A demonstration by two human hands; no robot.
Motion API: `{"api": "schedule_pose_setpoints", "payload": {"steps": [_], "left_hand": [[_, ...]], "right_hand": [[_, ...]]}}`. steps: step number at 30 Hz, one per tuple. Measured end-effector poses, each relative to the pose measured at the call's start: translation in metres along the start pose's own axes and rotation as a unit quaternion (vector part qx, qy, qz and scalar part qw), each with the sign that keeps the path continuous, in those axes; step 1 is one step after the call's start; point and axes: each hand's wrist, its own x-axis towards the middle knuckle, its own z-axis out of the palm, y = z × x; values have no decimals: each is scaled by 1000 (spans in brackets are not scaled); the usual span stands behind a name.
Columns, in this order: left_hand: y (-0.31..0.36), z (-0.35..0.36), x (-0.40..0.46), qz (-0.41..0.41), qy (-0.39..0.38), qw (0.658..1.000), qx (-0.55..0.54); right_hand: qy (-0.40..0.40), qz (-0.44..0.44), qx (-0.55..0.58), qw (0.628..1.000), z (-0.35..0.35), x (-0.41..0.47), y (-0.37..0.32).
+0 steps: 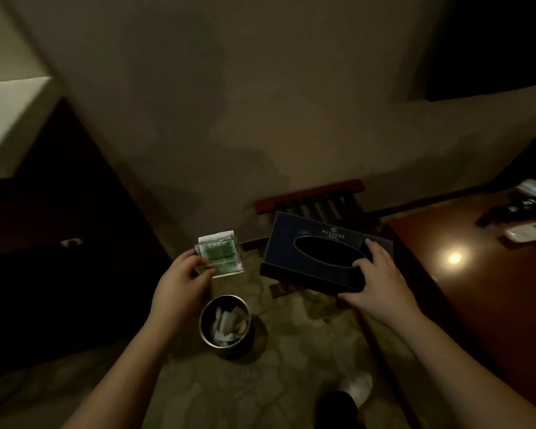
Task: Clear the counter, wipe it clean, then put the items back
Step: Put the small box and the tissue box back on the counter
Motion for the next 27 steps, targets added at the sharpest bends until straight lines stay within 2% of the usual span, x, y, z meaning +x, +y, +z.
{"api": "schedule_pose_setpoints", "payload": {"steps": [9,15,22,27], "left_hand": [[-84,-145,-78,-107,152,983,1],[-111,-222,-110,-126,245,961,15],[-139,-300,-100,-147,319,936,24],[-170,-362,-68,-138,355,924,23]], "right_hand": [[-35,-168,-9,985,8,20,-178],[-47,-272,1,961,-4,38,-288],[-30,-389,19,921,-22,81,-403],[-20,-435,52,899,-31,123,-490]]}}
